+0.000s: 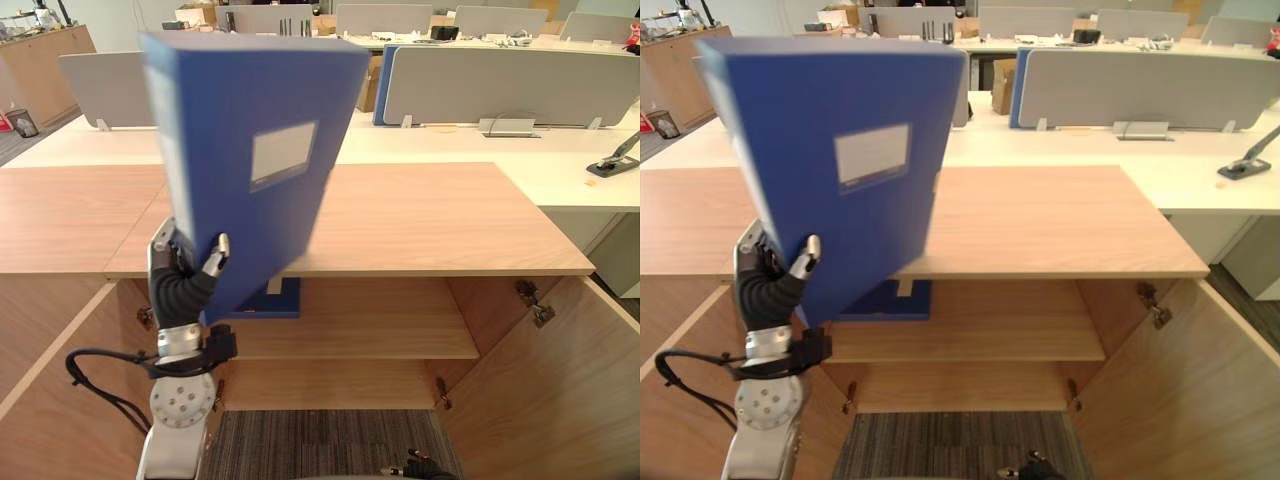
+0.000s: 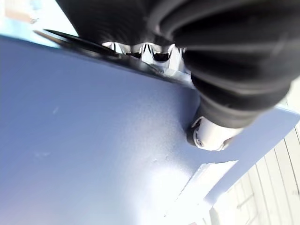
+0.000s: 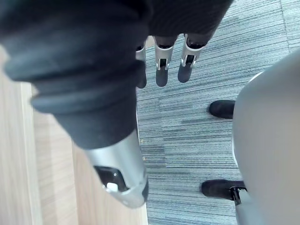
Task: Walk over to the cabinet, pick up the folder, carry it to the office cabinet, place the folder inside the office cabinet, then close the office cabinet door
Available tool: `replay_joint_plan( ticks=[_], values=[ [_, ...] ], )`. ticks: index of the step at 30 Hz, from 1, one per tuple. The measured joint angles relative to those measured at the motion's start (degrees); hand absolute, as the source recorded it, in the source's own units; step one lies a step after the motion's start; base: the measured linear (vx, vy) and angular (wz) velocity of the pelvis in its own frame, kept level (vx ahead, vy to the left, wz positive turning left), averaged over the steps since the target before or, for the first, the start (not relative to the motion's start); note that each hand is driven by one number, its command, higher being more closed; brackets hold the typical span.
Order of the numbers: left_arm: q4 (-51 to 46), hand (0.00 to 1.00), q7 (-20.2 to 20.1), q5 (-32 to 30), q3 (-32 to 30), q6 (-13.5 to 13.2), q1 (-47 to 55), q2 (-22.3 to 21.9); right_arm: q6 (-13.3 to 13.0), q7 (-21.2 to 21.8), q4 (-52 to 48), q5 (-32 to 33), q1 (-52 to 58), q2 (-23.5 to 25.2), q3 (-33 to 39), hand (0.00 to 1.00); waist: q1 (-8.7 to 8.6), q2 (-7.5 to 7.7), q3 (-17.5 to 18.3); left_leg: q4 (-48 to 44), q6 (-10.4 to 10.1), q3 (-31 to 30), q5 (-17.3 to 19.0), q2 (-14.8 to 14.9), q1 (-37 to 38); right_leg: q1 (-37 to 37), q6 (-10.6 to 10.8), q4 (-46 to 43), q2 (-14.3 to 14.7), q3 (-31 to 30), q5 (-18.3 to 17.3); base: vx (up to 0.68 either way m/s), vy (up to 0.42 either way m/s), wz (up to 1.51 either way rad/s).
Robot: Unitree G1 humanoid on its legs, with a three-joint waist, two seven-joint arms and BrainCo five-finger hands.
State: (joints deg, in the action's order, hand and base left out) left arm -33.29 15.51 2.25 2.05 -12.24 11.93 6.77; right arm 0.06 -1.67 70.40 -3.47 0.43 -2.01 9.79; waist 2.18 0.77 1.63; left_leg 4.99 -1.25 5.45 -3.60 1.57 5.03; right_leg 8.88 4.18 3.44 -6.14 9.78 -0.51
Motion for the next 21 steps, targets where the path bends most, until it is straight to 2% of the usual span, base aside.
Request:
replay_joint_plan(
  ticks=[2, 3, 7, 11, 13, 16, 19, 21],
  values=[
    [-2.0, 1.0, -2.5, 11.8, -3.1, -1.6, 0.6, -1.1, 0.0, 0.4, -0.1, 0.1, 0.7, 0.1, 0.2, 0.0, 0.31, 0.37, 0.2, 0.0, 0.1, 0.0, -0.1, 0.0, 0.0, -0.1, 0.0, -0.3, 0.0, 0.0, 0.0, -0.04, 0.008, 0.01],
    [-2.3, 1.0, -2.7, 13.1, -3.5, -1.8, 0.6, -1.2, 0.0, 0.4, -0.1, 0.1, 0.8, 0.1, 0.2, 0.0, 0.33, 0.44, 0.3, 0.0, 0.1, -0.1, -0.1, 0.0, -0.1, -0.1, 0.0, -0.3, 0.0, 0.0, 0.0, 0.0, 0.0, 0.0],
    [-4.6, 1.0, -6.6, 28.9, -4.9, -5.9, 0.6, -2.8, 0.1, 1.3, 0.1, 0.1, 1.0, 0.5, -0.5, 0.0, 0.79, 1.34, 0.9, 0.0, 0.1, -0.2, -0.2, -0.2, -0.1, -0.1, 0.1, -0.3, 0.0, 0.0, -0.1, 0.0, 0.003, 0.02],
    [-4.7, 1.0, -8.8, 35.8, -3.3, -7.1, 0.6, -4.1, 0.0, 1.4, -1.2, 1.3, 1.0, 0.3, -6.0, 0.0, 0.95, 1.79, 1.0, 0.0, 0.2, -0.2, -0.2, -0.2, -0.2, -0.1, 0.1, -0.3, -0.1, 0.0, -0.1, 0.0, 0.0, 0.0],
    [-4.7, 1.0, -9.9, 38.8, -1.1, -7.3, 1.1, -4.4, -0.3, 0.7, -3.8, 4.9, 1.1, 0.7, -9.5, 0.0, 0.9, 1.91, 0.9, 0.0, 0.2, -0.1, -0.2, -0.1, -0.2, -0.2, 0.1, -0.3, -0.1, 0.0, -0.1, 0.0, 0.0, 0.0],
    [-4.6, 1.0, -11.7, 41.1, 1.1, -7.3, 3.7, -4.5, -0.6, -1.3, -13.6, 9.6, 1.7, 3.2, -9.8, 0.0, 0.58, 1.84, 0.9, 0.0, 0.6, 0.2, -0.5, -0.1, -0.2, -0.5, 0.2, -0.4, 0.0, -0.1, -0.1, -0.02, 0.002, -0.05],
    [-3.6, 1.0, -12.9, 44.1, 2.4, -6.7, 7.1, -5.9, -2.2, -5.0, -32.8, 14.9, 3.8, 5.8, -9.3, 0.0, 0.44, 1.87, 0.9, 0.0, 0.6, 1.2, -0.5, 0.1, -0.1, -1.0, 0.2, -0.8, 0.1, -0.7, -0.1, -0.02, 0.007, -0.13],
    [-1.9, 1.0, -13.2, 45.3, 2.2, -5.9, 8.9, -6.5, -3.0, -8.2, -46.9, 15.8, 4.8, 6.0, -7.6, 0.0, 0.5, 1.95, 0.8, 0.0, 0.6, 1.5, -0.5, 0.1, 0.0, -1.0, 0.2, -0.9, 0.0, -0.7, -0.1, -0.01, 0.006, -0.04]
  ],
)
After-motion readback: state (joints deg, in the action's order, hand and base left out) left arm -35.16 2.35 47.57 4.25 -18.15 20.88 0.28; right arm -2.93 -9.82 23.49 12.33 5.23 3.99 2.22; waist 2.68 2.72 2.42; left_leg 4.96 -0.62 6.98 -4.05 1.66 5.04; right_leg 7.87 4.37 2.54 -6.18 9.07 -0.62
